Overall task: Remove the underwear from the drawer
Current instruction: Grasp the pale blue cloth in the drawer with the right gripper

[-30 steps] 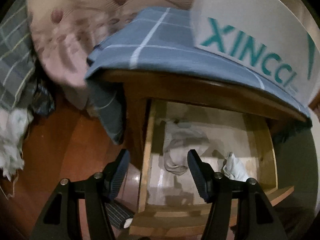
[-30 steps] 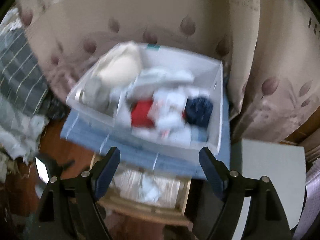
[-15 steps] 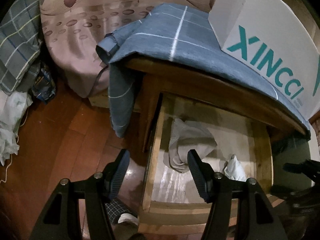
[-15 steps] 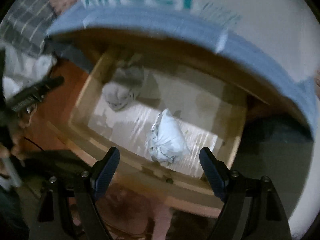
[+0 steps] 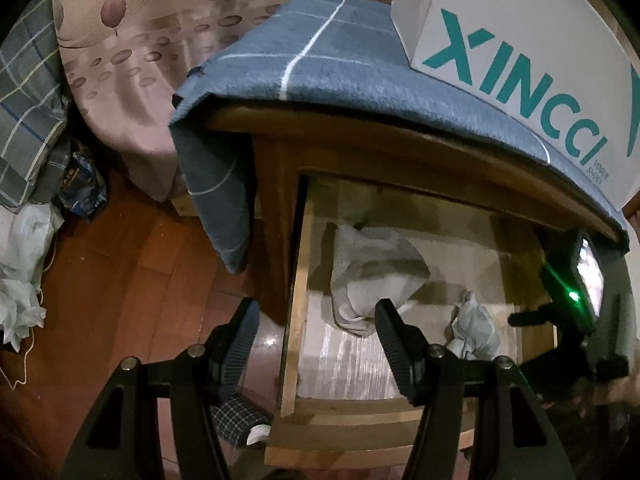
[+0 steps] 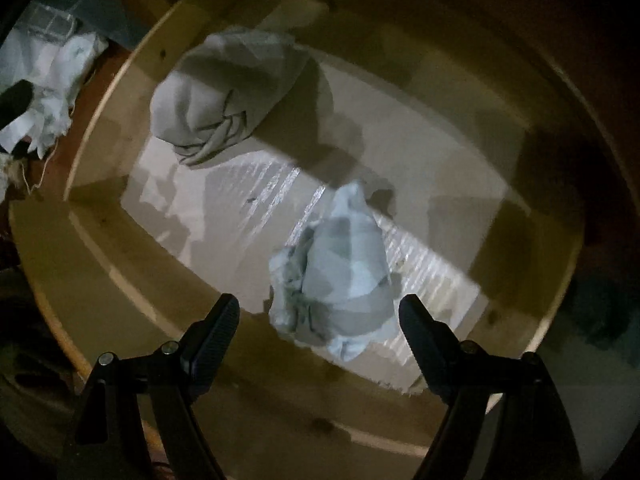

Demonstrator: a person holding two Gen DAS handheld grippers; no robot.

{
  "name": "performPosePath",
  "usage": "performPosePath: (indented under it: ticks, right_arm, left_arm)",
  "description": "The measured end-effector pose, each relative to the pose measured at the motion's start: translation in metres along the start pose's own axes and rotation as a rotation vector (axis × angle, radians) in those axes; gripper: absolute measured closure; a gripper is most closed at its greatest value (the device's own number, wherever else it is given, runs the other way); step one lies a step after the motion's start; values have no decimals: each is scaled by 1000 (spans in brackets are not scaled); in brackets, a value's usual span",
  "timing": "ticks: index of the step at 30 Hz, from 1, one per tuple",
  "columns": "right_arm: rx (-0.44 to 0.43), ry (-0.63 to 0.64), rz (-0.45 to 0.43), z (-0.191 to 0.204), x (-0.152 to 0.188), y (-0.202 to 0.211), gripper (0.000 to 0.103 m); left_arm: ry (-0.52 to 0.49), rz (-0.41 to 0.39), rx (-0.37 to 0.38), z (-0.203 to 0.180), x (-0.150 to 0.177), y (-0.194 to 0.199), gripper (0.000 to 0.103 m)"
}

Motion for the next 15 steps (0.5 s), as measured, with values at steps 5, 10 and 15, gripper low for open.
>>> performPosePath:
  ticks: [5, 10, 15]
  right_arm:
    - [16, 78, 77, 5, -1, -22, 23]
    - [16, 107, 146, 6, 0, -43, 23]
    - [20, 126, 186, 7, 0, -52, 25]
  left_arm:
    - [1, 15, 11, -3, 2, -4, 41]
    - [-17, 32, 7, -8, 7, -8, 41]
    - [-25, 43, -14, -9, 8, -14, 41]
Point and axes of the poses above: each gripper's, at about its wrist camera, not at the fingertips, and y roughly against the way its jaws point, z to its left, x to its underside, the point moved 9 cm from there along -y, roughly the way its jaws point, and after that the axes turned 5 degrees about -z, right-handed, at the moved point
